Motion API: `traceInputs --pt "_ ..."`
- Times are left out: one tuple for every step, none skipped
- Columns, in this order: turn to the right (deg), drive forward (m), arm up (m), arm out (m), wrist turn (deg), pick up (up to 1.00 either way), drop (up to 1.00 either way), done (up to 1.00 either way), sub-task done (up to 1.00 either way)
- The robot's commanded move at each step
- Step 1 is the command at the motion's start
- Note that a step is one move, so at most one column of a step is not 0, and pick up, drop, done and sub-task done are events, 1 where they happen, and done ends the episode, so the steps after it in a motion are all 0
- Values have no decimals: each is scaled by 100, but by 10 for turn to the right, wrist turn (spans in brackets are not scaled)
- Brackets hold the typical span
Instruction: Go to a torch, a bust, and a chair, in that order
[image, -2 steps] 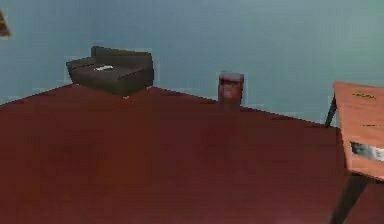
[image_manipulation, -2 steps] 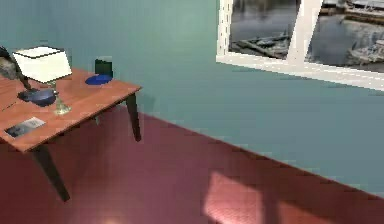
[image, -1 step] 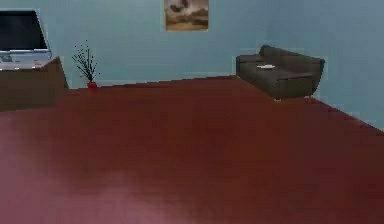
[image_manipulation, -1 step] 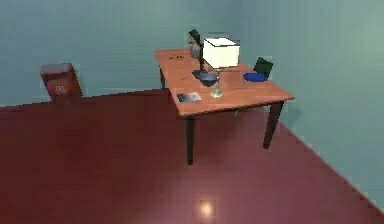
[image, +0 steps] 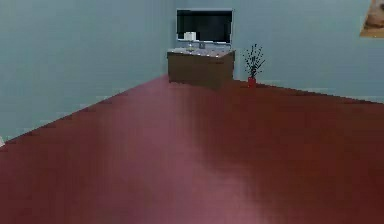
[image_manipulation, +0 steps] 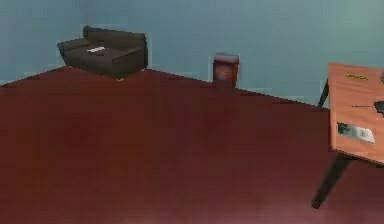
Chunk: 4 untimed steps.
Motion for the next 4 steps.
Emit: traceInputs --pt "-450 0 0 0 0 0 0 0 0" --pt "-90 0 0 0 0 0 0 0 0" --pt "0 100 0 0 0 0 0 0 0" --pt "-30 0 0 0 0 0 0 0 0"
